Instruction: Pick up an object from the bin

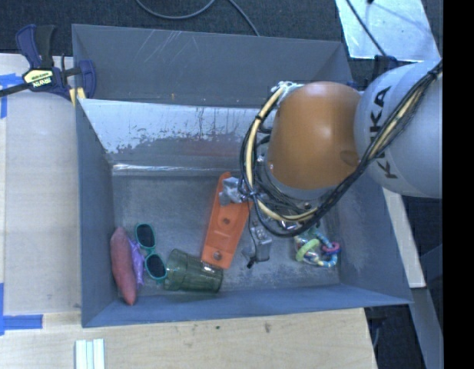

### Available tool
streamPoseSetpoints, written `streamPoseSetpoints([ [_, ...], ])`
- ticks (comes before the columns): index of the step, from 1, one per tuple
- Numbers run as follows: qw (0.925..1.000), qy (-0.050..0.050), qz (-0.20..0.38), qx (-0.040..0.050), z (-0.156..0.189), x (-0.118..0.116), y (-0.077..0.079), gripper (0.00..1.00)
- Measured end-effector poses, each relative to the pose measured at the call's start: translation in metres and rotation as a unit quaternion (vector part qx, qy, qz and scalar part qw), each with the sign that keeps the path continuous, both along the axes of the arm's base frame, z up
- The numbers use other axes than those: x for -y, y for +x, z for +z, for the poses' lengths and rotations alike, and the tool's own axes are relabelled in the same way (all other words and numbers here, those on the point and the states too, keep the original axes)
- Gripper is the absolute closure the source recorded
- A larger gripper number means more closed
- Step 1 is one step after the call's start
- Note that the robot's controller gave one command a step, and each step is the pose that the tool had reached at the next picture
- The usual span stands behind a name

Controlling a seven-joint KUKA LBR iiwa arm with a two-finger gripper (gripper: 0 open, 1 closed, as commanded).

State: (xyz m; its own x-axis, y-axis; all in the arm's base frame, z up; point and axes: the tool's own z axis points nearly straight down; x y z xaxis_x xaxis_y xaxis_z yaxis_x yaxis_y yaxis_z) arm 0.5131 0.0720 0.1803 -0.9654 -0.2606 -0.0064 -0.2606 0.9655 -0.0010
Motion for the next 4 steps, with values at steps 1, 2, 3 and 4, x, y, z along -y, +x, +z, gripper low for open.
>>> streamPoseSetpoints([
  [1, 0.9981, 0.0, 0.062, -0.0009, -0.02, -0.025, 0.02, 0.0],
  [2, 0.9957, 0.0, 0.093, -0.0003, -0.025, -0.027, 0.021, 0.0],
  [3, 0.9834, -0.001, 0.181, 0.0007, -0.057, -0.032, 0.008, 0.0],
  [4, 0.9655, -0.001, 0.261, 0.0017, -0.098, -0.013, 0.023, 1.0],
])
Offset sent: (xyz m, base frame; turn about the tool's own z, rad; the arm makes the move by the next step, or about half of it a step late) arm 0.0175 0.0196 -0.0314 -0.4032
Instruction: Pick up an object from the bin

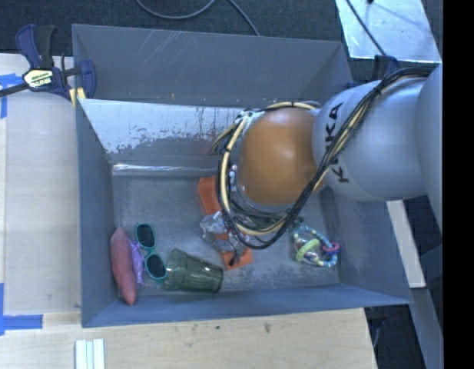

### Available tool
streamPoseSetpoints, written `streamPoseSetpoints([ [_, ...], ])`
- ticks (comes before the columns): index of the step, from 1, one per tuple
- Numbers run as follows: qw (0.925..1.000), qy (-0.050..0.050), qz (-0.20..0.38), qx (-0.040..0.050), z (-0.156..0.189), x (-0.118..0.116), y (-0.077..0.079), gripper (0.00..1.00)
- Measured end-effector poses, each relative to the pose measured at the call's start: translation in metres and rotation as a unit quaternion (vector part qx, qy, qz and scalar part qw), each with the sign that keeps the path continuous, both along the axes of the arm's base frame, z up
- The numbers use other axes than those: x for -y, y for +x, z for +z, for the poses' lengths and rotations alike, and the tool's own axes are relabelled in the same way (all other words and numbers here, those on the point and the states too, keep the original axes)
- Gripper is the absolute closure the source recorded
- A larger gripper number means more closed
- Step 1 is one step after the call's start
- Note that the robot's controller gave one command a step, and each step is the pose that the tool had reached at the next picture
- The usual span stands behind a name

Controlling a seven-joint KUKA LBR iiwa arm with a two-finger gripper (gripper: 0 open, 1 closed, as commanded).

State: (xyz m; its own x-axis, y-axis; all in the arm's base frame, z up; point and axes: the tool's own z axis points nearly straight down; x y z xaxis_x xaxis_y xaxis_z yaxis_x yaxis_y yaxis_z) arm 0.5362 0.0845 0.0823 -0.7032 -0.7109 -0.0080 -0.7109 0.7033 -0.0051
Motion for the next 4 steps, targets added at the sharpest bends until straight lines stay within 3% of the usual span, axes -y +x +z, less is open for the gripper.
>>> streamPoseSetpoints([
  [2, 0.998, 0.0, 0.063, -0.001, -0.005, 0.003, 0.002, 1.0],
  [3, 0.9985, 0.0, 0.054, -0.0055, 0.014, 0.003, -0.001, 1.0],
  [4, 0.999, 0.0, 0.044, -0.0025, 0.034, 0.003, 0.001, 1.0],
])
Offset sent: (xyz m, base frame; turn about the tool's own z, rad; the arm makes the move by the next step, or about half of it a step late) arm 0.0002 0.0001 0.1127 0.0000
